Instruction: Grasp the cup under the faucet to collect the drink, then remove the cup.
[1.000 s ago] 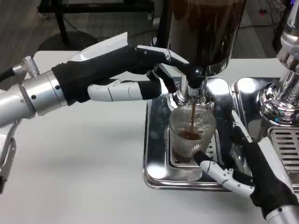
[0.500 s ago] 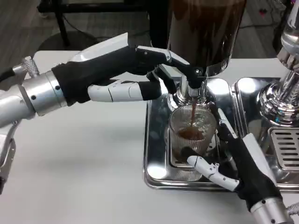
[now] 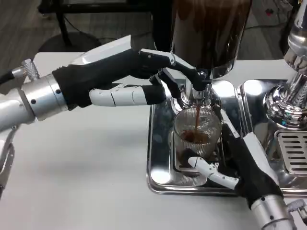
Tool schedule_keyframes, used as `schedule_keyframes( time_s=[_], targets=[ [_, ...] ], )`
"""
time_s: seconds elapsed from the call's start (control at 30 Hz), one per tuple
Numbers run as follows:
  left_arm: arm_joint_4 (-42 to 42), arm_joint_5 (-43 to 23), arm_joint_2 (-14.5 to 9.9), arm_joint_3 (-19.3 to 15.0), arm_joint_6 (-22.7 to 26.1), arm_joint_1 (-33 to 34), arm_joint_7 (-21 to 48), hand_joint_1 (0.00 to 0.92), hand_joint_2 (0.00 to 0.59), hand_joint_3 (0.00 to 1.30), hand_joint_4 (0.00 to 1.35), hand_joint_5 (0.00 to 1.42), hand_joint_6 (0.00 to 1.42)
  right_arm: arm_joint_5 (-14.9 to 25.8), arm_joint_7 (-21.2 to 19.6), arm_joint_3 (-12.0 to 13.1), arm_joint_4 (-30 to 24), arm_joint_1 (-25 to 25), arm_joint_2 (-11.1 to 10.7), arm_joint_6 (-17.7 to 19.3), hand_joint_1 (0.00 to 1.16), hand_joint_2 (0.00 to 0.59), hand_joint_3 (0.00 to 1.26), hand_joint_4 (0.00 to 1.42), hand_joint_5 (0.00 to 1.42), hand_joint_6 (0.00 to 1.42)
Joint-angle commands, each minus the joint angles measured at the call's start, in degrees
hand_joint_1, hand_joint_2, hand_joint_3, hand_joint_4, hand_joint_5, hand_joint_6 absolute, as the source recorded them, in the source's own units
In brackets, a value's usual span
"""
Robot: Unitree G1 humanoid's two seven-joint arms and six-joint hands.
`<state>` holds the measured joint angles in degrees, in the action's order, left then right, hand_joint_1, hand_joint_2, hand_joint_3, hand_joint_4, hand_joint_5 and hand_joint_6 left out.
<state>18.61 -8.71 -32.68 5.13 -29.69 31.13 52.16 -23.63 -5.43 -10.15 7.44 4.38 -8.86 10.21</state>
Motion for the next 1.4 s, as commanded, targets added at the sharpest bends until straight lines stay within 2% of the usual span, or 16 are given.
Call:
schedule_keyframes(
  time_s=[0.03,0.2,0.27,0.43,0.6,0.67,0.9,1.1,1.4],
  targets=[
    [-0.7,0.6,-0.9,0.5,0.6,-1.8,1.3,0.0,0.085,0.37,0.42,0.46,0.62,-1.0,-1.1,-0.6,1.1,-1.4,0.5,-1.1,0.6,0.177,0.0,0.0,0.0,0.11],
    [-1.3,0.3,-0.9,0.1,0.7,-2.3,1.1,0.0,0.088,0.38,0.42,0.47,0.62,-1.5,-1.8,-1.1,1.6,-2.0,0.9,-1.5,0.62,0.177,0.0,0.0,0.0,0.11],
    [-1.6,-0.2,-0.8,-0.8,0.6,-2.9,0.4,0.0,0.086,0.38,0.42,0.5,0.67,-1.3,-1.9,-1.1,1.7,-2.0,1.0,-1.4,0.62,0.177,0.0,0.0,0.0,0.13],
    [-1.8,-0.5,-0.8,-1.8,0.7,-3.4,-0.3,0.0,0.078,0.38,0.43,0.53,0.73,-0.9,-2.3,-1.0,1.9,-1.8,1.0,-0.8,0.61,0.172,0.0,0.03,0.11,0.22],
    [-2.0,-0.8,-0.9,-2.7,0.7,-4.0,-0.8,0.0,0.067,0.38,0.43,0.54,0.73,-1.0,-2.9,-1.2,2.2,-2.2,1.2,-0.5,0.6,0.175,0.1,0.14,0.21,0.28],
    [-2.4,-1.0,-0.7,-3.7,0.3,-4.5,-1.8,0.0,0.042,0.37,0.39,0.5,0.69,-1.2,-3.2,-1.4,2.3,-2.3,1.3,-0.4,0.6,0.18,0.13,0.16,0.23,0.3],
    [-2.1,-2.4,0.2,-8.2,-0.3,-6.3,-5.6,0.0,0.064,0.33,0.31,0.38,0.55,-1.4,-5.0,-1.6,2.3,-1.9,1.6,0.1,0.61,0.185,0.18,0.21,0.28,0.33],
    [-0.1,-2.3,-0.3,-9.8,-1.0,-7.9,-5.7,0.0,0.068,0.33,0.31,0.38,0.54,-1.7,-6.3,-1.9,2.1,-1.9,1.7,0.5,0.62,0.185,0.22,0.24,0.31,0.36],
    [4.4,-0.2,-0.7,-10.2,-1.6,-11.7,-7.0,0.0,0.1,0.36,0.36,0.4,0.56,-3.0,-10.2,-2.4,2.7,-1.7,2.5,2.5,0.62,0.185,0.3,0.33,0.41,0.46]
  ],
)
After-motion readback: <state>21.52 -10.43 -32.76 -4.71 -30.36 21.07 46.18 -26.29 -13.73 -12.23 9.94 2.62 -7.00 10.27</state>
